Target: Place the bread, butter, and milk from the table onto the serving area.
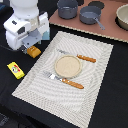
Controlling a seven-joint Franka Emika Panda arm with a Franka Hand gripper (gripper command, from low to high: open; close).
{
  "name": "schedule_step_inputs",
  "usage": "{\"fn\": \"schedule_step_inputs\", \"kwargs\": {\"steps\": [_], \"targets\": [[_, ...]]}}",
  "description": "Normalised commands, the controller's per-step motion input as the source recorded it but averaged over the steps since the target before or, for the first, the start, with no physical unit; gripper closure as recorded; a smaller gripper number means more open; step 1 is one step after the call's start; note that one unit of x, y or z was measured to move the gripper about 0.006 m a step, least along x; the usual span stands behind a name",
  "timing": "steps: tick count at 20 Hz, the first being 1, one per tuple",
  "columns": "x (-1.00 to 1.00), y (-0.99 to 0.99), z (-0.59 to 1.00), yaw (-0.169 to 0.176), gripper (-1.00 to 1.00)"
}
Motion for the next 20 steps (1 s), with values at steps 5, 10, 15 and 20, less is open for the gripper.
{"fn": "schedule_step_inputs", "kwargs": {"steps": [5,10,15,20], "targets": [[-0.28,-0.01,-0.30,0.005,1.00],[-0.23,-0.01,0.00,0.000,1.00],[-0.15,0.00,-0.09,0.000,1.00],[-0.01,0.05,-0.30,0.006,1.00]]}}
